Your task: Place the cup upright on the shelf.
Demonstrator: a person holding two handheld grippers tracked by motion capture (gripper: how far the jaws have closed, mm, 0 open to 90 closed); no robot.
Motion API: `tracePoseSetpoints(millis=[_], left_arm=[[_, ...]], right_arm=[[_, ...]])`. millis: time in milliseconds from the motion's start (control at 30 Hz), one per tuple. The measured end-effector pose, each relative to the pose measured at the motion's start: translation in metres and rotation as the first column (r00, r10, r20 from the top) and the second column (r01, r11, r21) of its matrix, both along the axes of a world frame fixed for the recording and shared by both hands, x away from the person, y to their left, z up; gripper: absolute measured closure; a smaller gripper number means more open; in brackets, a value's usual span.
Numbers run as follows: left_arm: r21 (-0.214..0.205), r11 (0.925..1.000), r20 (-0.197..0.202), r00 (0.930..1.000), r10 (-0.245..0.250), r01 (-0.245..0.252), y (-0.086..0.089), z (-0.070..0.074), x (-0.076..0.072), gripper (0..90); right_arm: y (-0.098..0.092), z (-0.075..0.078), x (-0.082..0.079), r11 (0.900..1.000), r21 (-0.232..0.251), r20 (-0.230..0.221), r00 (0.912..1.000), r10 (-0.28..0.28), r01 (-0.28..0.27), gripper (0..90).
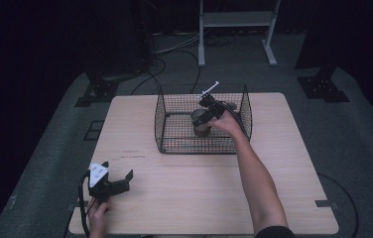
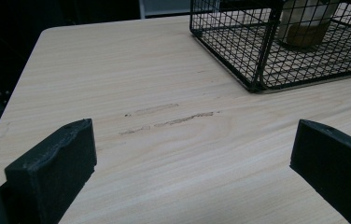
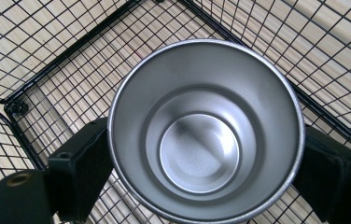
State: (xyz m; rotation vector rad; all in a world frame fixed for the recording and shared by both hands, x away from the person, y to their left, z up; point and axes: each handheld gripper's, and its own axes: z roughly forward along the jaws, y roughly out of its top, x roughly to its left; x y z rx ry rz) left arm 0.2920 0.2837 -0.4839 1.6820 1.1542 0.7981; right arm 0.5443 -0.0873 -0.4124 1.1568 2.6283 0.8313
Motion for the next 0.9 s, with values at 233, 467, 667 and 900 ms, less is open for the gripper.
tracePoseSetpoints(millis=[233,467,667,900], left_arm=[[0.000,1.0000,0.000,1.0000,0.000,0.000,0.000,0.000,0.000,0.0],[-0.001,1.0000,0.000,1.0000,0.001,-0.001,0.000,0.000,0.000,0.0],[0.004,1.0000,-0.003,1.0000,0.000,0.000,0.001,0.000,0.000,0.0],[0.000,1.0000,-0.004,1.0000,0.003,-0.003,0.000,0.000,0.001,0.0]], right_arm=[[-0.001,0.001,-0.001,0.9998,0.018,0.004,1.0000,-0.006,0.006,12.4],[-0.004,0.007,-0.002,0.9985,0.045,0.023,0.9992,-0.032,0.031,9.6],[-0.010,0.016,-0.003,0.9965,0.068,0.046,0.9976,-0.051,0.048,9.6],[-0.016,0.031,-0.010,0.9913,0.122,0.080,0.9950,-0.060,0.050,10.0]])
